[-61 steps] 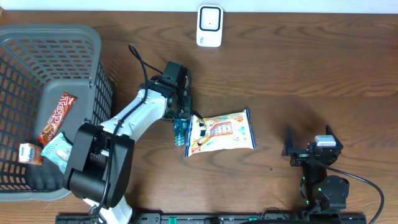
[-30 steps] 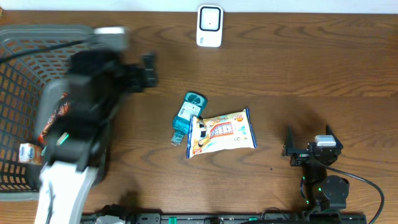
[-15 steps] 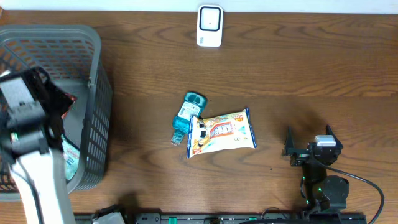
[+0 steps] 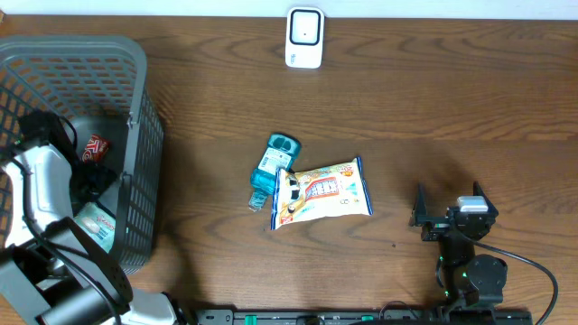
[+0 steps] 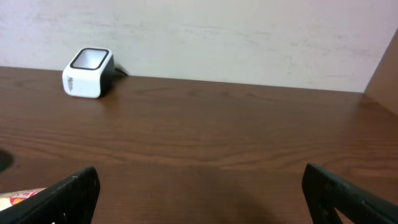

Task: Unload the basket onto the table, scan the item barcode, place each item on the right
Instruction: 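Reach the left gripper into the basket and grasp the green package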

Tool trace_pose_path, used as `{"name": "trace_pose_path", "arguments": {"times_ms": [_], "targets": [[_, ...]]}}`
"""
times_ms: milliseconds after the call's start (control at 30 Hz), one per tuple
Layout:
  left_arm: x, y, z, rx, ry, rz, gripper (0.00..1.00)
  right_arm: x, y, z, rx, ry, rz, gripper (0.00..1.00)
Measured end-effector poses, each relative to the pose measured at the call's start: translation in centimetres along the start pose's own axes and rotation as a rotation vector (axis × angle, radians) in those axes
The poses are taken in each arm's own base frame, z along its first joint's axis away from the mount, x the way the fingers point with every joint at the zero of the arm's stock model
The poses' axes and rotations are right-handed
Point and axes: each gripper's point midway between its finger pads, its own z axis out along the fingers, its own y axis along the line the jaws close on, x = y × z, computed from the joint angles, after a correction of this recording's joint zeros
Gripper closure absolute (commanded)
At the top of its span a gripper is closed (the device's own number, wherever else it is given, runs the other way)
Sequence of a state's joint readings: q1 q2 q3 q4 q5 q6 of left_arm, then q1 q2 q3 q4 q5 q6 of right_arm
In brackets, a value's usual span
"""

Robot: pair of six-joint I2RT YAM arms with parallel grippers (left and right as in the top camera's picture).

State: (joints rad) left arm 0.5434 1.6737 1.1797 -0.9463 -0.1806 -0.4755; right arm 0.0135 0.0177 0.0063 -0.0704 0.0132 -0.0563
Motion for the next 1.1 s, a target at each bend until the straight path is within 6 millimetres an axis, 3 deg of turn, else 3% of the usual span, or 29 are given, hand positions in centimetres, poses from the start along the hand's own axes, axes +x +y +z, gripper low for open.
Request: {"name": "trace_pose_path", "arguments": {"times_ms": [233, 433, 500, 567, 633, 800, 967, 1033, 1100], "targets": [[0.9, 0.1, 4.1, 0.03, -0.009, -0.017, 0.02, 0.0, 0.0, 0.0, 0.0, 0.0, 0.0, 0.01], [-0.5, -1.0, 4.8, 0.121, -0.124, -0.012, 0.03, 0.0, 0.0, 0.0, 0.0, 0.0, 0.0, 0.01], [-0.5, -1.1, 4.9, 0.132, -0.139, -0.009, 0.21, 0.0, 0.0, 0.0, 0.0, 0.0, 0.0, 0.01], [-0.4, -1.4, 4.9, 0.153, -0.14, -0.006, 0.39, 0.0, 0.0, 0.0, 0.0, 0.0, 0.0, 0.01], [-0.3, -1.6, 4.8, 0.158, -0.139, 0.006, 0.49, 0.0, 0.0, 0.0, 0.0, 0.0, 0.0, 0.01], [-0.1, -1.3, 4.7, 0.148, -0.139, 0.011, 0.52, 0.0, 0.0, 0.0, 0.0, 0.0, 0.0, 0.01], [1.6, -0.1, 4.0, 0.127, -0.099, 0.017, 0.52, 0.0, 0.0, 0.0, 0.0, 0.0, 0.0, 0.01], [1.7, 0.3, 2.9, 0.136, -0.114, 0.013, 0.52, 0.0, 0.0, 0.0, 0.0, 0.0, 0.0, 0.01], [1.0, 0.4, 0.5, 0.173, -0.173, 0.0, 0.52, 0.0, 0.0, 0.0, 0.0, 0.0, 0.0, 0.01]]}}
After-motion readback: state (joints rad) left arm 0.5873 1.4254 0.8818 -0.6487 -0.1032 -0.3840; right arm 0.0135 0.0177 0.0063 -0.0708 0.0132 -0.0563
